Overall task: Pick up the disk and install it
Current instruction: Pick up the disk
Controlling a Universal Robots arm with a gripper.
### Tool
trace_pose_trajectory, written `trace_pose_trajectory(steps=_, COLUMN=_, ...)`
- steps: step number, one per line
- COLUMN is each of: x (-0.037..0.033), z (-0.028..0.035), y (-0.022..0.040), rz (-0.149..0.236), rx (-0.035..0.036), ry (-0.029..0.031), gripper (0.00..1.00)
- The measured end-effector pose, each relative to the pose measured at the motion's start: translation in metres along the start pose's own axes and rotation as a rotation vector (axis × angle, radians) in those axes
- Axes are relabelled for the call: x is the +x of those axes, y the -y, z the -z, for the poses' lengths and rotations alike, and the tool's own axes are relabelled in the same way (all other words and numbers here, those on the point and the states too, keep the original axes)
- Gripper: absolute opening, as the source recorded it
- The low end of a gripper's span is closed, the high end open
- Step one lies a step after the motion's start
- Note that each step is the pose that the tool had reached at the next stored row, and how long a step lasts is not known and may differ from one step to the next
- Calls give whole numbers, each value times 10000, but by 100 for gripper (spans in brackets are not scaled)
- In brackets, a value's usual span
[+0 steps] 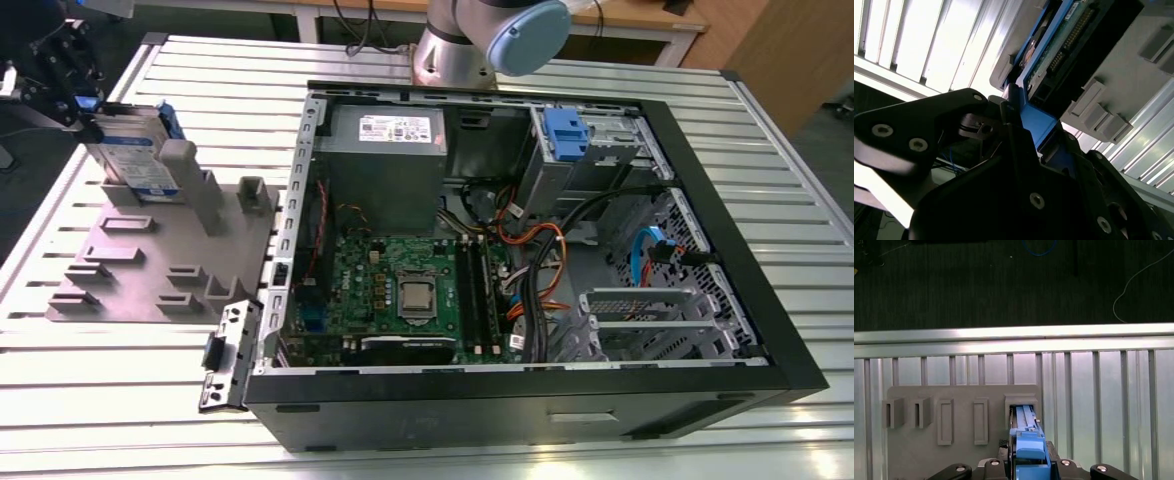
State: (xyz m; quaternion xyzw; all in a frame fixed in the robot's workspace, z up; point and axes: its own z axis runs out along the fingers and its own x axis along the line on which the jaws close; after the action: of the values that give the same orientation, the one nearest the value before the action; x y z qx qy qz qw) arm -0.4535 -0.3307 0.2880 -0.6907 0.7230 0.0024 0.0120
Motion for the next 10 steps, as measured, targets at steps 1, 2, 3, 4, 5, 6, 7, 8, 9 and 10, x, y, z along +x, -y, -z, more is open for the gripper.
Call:
trace_pose_trajectory(steps=1, x=0, z=0, y=0, rz=0, rx=1, ry=0, gripper=37)
trace_pose_trajectory(steps=2, x=0, z=2, y=0, rz=0, rx=4, ry=2, gripper=37)
trace_pose_trajectory(steps=3, x=0, z=8, y=0, rz=0, rx=3, ry=1, gripper=37)
trace_pose_trajectory(steps=4, x=0, z=14, y=0, rz=0, rx=3, ry=1, gripper=37)
trace_pose_trajectory(steps=5, x=-1, z=22, y=0, rz=0, rx=1, ry=1, gripper=37)
trace_pose_trajectory(steps=6, x=-1, z=28, y=0, rz=0, rx=4, ry=2, gripper=37)
trace_pose_trajectory(steps=7, x=0, z=31, y=0, rz=0, rx=9, ry=2, gripper=37)
trace_pose_trajectory(steps=8, x=-1, z=33, y=1, rz=1, rx=11, ry=2, gripper=37)
trace_pose_trajectory(steps=9, x=-1, z=35, y=1, rz=1, rx=11, ry=2, gripper=37)
trace_pose_trajectory(steps=10, x=-1, z=43, y=1, rz=0, rx=6, ry=-1, gripper=37)
